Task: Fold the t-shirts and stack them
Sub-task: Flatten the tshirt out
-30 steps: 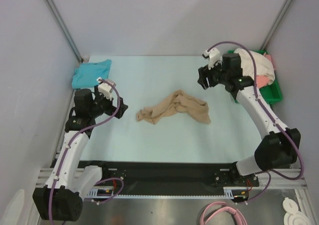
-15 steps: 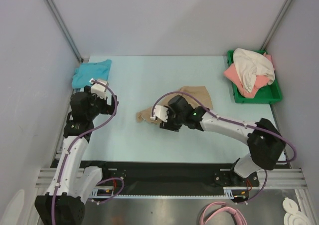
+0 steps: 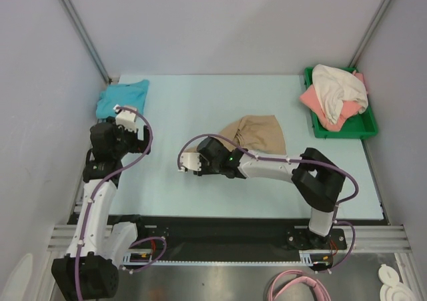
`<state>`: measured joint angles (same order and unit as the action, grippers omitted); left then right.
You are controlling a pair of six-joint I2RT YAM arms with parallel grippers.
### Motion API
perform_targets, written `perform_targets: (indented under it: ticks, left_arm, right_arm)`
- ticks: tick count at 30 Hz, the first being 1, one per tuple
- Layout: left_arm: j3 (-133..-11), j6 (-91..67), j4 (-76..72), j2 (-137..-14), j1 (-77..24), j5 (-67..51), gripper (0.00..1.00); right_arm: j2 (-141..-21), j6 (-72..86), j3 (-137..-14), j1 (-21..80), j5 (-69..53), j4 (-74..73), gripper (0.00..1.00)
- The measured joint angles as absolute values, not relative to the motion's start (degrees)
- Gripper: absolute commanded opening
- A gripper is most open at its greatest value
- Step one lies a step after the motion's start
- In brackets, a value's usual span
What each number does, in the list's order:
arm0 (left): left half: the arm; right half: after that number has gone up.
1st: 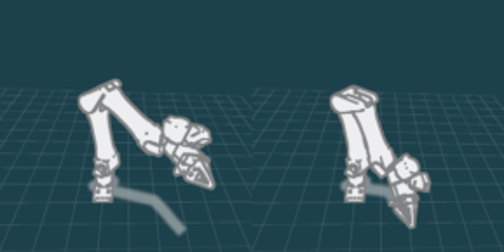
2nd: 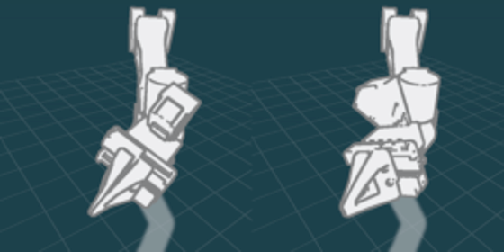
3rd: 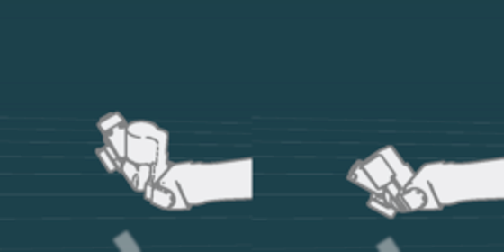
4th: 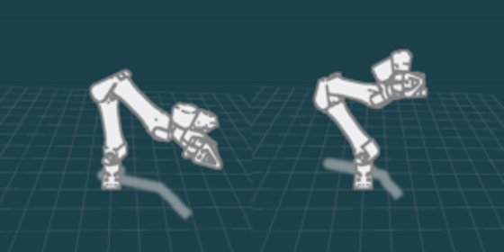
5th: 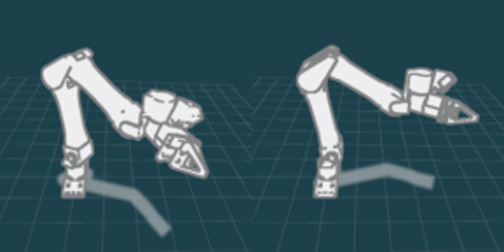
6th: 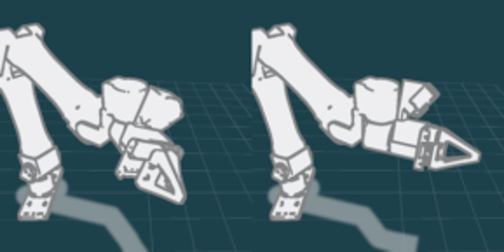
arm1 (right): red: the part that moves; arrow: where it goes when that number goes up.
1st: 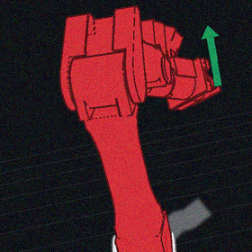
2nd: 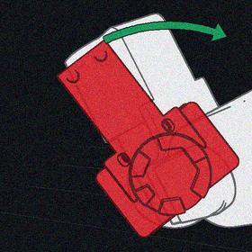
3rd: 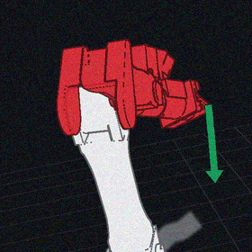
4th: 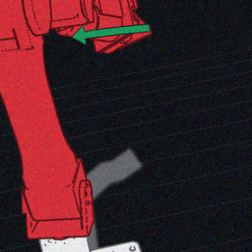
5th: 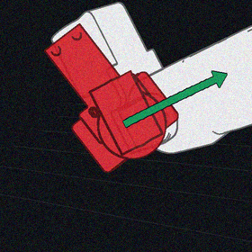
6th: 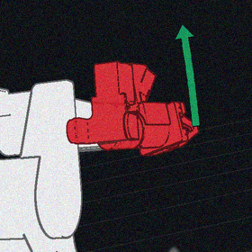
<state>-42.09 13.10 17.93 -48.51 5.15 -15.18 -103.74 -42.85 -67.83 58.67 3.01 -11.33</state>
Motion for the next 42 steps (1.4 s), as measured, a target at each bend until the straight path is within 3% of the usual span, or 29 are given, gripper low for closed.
perform_targets:
  ticks: [2,8,15,21,24,29,36,42]
  left_arm:
    - [-42.09,13.10,17.96,-49.08,5.17,-15.20,1.00]
    - [-42.09,13.04,18.02,-49.82,5.28,-15.16,1.00]
    - [-42.06,12.56,17.67,-48.14,5.65,-14.72,1.00]
    - [-42.06,12.58,16.62,-45.47,5.72,-16.32,0.98]
    - [-42.06,12.67,16.84,-46.19,5.76,-20.38,0.97]
    - [-42.11,13.50,17.76,-50.09,3.99,-28.47,0.96]
    - [-46.17,16.38,20.12,-63.02,-8.75,-29.89,0.97]
    - [-55.05,18.09,20.95,-76.29,-18.28,-29.08,0.90]
  right_arm:
    - [-105.36,-42.98,-69.19,58.85,4.21,-10.83,0.00]
    - [-106.04,-43.86,-71.77,58.59,9.02,-10.66,0.00]
    - [-95.92,-49.34,-78.22,55.24,12.95,-10.61,0.00]
    - [-88.73,-48.97,-97.23,38.94,11.57,-8.51,0.00]
    - [-84.62,-45.80,-98.67,26.68,8.97,-5.43,0.00]
    - [-78.37,-42.02,-85.60,13.85,7.86,-1.43,0.00]
    - [-76.18,-38.52,-60.31,12.16,4.40,-5.41,0.00]
    - [-72.60,-35.88,-55.77,11.64,3.68,-6.55,0.00]
